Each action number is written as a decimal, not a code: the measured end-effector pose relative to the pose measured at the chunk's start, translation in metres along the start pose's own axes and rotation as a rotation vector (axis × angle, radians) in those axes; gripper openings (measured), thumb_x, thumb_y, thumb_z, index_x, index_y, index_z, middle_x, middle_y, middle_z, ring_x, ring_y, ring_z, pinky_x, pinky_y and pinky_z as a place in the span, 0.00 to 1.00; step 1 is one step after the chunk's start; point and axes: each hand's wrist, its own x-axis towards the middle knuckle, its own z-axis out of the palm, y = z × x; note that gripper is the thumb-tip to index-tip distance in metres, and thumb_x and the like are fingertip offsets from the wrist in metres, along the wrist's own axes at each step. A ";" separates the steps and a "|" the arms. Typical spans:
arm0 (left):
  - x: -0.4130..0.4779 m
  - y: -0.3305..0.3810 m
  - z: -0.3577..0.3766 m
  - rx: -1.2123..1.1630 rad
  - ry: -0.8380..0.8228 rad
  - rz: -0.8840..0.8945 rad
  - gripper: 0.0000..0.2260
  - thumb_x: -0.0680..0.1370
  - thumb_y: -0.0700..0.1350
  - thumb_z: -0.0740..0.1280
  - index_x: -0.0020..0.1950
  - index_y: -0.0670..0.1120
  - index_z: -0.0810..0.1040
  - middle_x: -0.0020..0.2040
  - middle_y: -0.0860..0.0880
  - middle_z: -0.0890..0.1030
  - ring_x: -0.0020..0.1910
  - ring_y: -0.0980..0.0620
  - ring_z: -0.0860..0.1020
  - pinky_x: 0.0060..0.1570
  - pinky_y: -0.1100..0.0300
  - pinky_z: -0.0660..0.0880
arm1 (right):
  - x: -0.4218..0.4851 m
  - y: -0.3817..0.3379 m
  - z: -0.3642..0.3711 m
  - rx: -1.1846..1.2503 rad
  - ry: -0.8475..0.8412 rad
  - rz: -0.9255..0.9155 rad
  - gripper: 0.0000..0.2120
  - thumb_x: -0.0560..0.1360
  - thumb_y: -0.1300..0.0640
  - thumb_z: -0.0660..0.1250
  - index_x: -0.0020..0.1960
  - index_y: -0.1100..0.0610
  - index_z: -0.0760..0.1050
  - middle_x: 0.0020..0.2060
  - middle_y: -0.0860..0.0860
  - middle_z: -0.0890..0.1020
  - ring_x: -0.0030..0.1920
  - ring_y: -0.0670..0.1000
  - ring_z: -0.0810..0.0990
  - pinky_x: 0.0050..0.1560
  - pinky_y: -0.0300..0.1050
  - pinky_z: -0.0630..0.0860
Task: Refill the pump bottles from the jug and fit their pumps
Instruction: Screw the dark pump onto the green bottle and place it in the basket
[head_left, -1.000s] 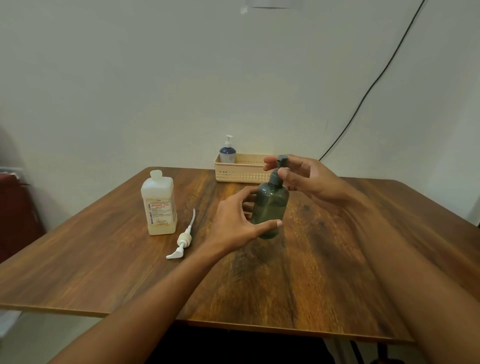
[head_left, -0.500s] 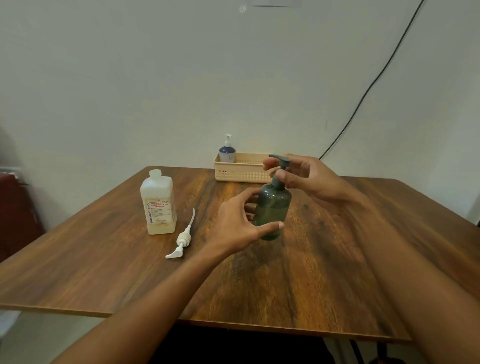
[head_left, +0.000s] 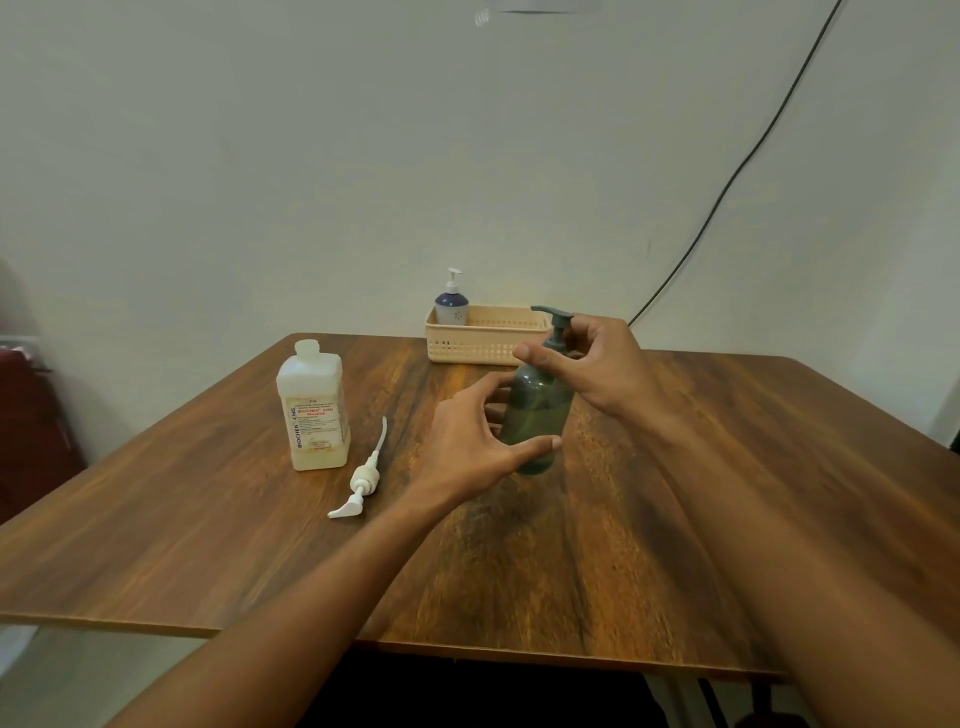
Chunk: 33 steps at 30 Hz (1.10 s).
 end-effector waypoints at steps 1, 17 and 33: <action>0.000 -0.001 0.000 -0.004 -0.002 -0.006 0.39 0.65 0.65 0.79 0.72 0.54 0.73 0.64 0.54 0.81 0.52 0.61 0.80 0.44 0.73 0.78 | 0.000 0.001 0.001 0.019 -0.003 0.012 0.35 0.66 0.34 0.74 0.64 0.56 0.82 0.56 0.49 0.87 0.56 0.50 0.86 0.54 0.44 0.85; 0.108 -0.014 0.008 -0.148 0.125 -0.134 0.34 0.67 0.54 0.83 0.68 0.48 0.72 0.62 0.50 0.81 0.59 0.53 0.82 0.58 0.51 0.82 | 0.044 0.051 -0.014 0.327 -0.034 0.186 0.17 0.79 0.46 0.73 0.66 0.51 0.82 0.57 0.48 0.88 0.57 0.47 0.88 0.48 0.48 0.87; 0.292 -0.076 0.051 0.017 0.176 -0.189 0.34 0.70 0.52 0.81 0.72 0.46 0.74 0.65 0.47 0.80 0.60 0.49 0.80 0.59 0.50 0.81 | 0.214 0.128 -0.010 0.302 0.117 0.279 0.08 0.86 0.49 0.65 0.56 0.48 0.82 0.58 0.50 0.86 0.56 0.52 0.87 0.49 0.52 0.88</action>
